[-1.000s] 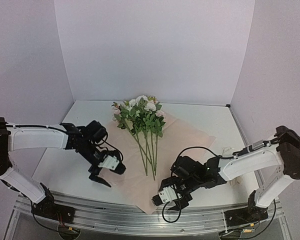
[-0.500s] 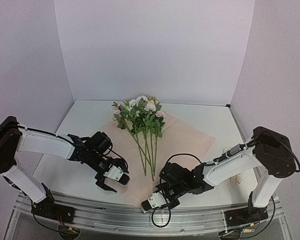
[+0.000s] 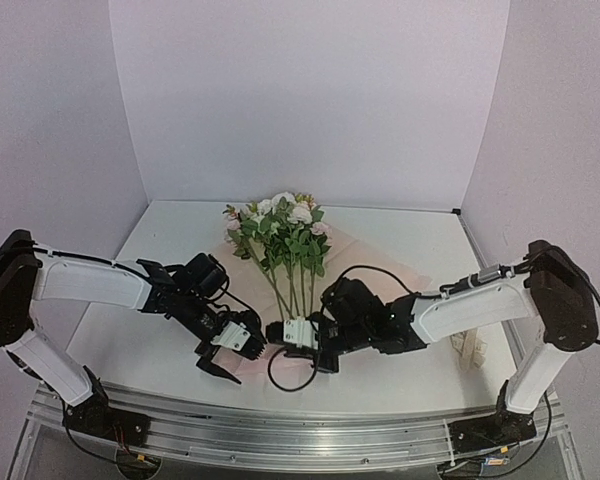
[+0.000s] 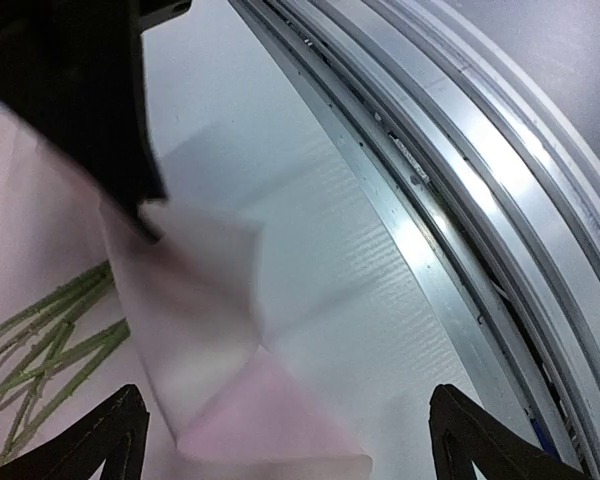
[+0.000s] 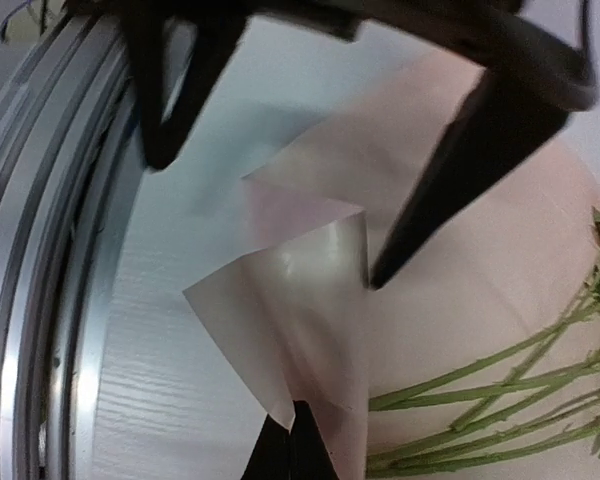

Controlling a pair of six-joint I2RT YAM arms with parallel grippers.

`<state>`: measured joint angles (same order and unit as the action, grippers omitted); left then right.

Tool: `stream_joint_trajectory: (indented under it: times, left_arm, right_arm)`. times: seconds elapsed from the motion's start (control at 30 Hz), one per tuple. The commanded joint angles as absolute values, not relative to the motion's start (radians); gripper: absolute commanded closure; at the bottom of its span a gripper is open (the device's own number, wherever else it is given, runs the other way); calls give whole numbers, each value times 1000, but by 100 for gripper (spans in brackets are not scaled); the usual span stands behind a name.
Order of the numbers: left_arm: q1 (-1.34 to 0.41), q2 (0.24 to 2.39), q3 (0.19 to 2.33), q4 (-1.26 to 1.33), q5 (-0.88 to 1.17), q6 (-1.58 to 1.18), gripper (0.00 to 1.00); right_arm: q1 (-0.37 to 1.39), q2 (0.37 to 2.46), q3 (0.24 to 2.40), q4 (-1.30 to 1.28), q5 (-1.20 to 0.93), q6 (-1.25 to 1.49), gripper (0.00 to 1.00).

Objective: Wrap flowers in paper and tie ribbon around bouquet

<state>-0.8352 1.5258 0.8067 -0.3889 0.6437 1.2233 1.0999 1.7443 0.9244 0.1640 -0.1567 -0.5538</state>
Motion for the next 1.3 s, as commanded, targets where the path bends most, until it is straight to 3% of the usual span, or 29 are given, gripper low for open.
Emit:
stream_joint_trajectory:
  times: [0.0,0.13,0.27,0.33,0.37,0.43,0.6,0.73,0.8,0.87,0.93,0.97,1.07,1.27]
  left_arm:
    - [-839,1595,883,-289,646,1089,4]
    - [-838,1657,939,-230,576,938,15]
    - [-831,1721,996,-228,572,769,13]
    - [-825,1732,1013,-247,613,726,19]
    - [-824,1735,1017,-249,633,711,28]
    - [-824,1747,1029,-241,648,666,58]
    - [-790,1802,1120,-239,650,536,99]
    - [-761,1888,1238,-294,622,470,100]
    - [-755,1942,1308,-354,606,461,100]
    - [-755,1985,1362,-391,600,466,100]
    - [-752,2004,1371,-393,603,475,100]
    - [-753,2006,1366,-387,604,478,100]
    - [-753,2009,1358,-388,608,471,100]
    - [-752,2030,1334,-410,590,354,100]
  right_arm:
    - [992,1729,980,212,-240,-362,100]
    - [924,1742,1000,225,-312,-309,100]
    - [905,1766,1006,229,-326,-306,100]
    - [902,1767,998,235,-335,-301,100]
    - [902,1768,995,238,-336,-298,100]
    - [896,1770,993,247,-329,-287,100]
    - [843,1769,980,320,-323,-212,100]
    - [811,1783,992,354,-322,-148,98]
    - [802,1771,994,353,-274,-86,73]
    - [791,1720,974,354,-234,-38,55]
    - [790,1643,936,351,-193,32,44]
    - [791,1608,915,340,-177,81,43]
    - [814,1512,858,294,-126,218,48]
    - [891,1566,799,285,-181,362,83]
